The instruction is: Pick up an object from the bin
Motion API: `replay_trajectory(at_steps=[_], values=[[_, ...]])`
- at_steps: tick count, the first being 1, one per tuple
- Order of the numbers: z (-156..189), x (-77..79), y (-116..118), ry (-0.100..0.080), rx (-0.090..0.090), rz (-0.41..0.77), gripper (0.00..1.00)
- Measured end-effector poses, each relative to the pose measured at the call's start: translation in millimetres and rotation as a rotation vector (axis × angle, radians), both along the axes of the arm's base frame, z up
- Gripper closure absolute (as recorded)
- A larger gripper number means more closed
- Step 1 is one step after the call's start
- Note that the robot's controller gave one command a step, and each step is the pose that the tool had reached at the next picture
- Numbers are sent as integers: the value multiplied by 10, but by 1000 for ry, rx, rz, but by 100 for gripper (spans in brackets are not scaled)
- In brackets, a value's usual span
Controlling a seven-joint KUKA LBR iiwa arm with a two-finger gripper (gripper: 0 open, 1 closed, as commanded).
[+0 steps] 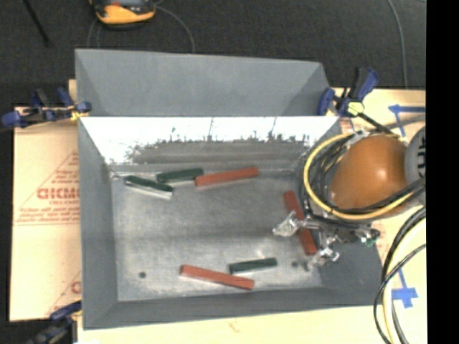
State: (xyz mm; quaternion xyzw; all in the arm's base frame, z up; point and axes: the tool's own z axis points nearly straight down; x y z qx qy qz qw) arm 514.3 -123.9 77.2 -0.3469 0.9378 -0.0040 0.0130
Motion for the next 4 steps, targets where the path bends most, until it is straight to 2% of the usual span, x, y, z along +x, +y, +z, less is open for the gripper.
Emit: replay_trajectory(at_steps=[1,2,3,4], values=[[-9,1,356,13,-10,-51,0],[-4,-58,640,13,-8,-8,0],[18,-215,843,30,-17,129,100],[18,-215,844,30,-17,129,100]])
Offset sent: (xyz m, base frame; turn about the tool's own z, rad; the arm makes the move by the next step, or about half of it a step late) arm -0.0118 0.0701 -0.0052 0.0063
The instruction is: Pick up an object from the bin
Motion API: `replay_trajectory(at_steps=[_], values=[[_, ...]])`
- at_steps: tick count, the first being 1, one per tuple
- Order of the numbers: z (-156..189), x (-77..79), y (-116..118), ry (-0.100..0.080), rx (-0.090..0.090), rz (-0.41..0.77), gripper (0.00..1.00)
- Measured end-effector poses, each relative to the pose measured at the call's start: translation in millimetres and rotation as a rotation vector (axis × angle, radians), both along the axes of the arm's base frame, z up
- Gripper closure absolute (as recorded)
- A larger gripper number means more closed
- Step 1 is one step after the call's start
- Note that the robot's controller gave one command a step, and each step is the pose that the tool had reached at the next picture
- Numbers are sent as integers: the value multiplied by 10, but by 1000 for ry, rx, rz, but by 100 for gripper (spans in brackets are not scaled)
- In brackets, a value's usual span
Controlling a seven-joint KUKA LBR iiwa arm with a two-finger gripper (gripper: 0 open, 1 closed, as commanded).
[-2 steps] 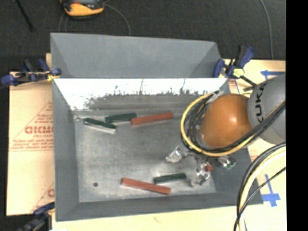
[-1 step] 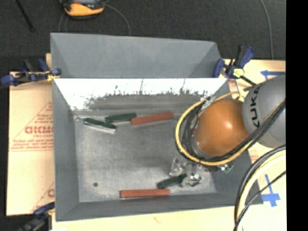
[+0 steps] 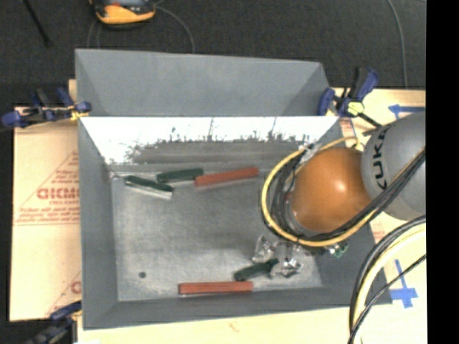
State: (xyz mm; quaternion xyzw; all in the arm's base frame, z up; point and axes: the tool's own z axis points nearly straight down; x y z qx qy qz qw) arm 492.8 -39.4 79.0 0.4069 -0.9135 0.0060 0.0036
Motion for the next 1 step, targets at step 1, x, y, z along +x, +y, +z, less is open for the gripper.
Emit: replay_trajectory(at_steps=[1], values=[[1727,53,-24,-13,13,-32,100]])
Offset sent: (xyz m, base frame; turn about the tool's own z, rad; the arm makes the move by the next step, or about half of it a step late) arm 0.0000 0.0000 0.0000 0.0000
